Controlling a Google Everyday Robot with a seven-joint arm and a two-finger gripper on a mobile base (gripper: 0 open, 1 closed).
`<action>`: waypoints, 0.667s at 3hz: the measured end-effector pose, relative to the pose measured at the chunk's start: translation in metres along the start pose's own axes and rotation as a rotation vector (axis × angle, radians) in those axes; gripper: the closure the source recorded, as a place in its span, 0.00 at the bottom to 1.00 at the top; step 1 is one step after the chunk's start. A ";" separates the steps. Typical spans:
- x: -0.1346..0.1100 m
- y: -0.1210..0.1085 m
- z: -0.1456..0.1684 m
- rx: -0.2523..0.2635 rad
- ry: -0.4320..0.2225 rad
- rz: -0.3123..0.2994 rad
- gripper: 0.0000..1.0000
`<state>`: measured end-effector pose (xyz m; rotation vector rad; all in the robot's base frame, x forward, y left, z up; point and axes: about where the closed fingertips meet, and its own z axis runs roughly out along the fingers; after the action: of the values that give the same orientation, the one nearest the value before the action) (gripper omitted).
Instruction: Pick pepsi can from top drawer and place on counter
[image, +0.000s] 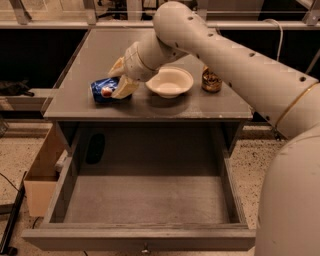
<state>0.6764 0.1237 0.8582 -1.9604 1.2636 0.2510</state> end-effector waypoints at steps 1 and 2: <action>0.000 0.000 0.000 0.000 0.000 0.000 0.31; 0.000 0.000 0.000 0.000 0.000 0.000 0.07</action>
Offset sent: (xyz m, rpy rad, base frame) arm 0.0000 0.0000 0.0000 0.0000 0.0000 0.0001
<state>0.6763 0.1238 0.8582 -1.9605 1.2636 0.2512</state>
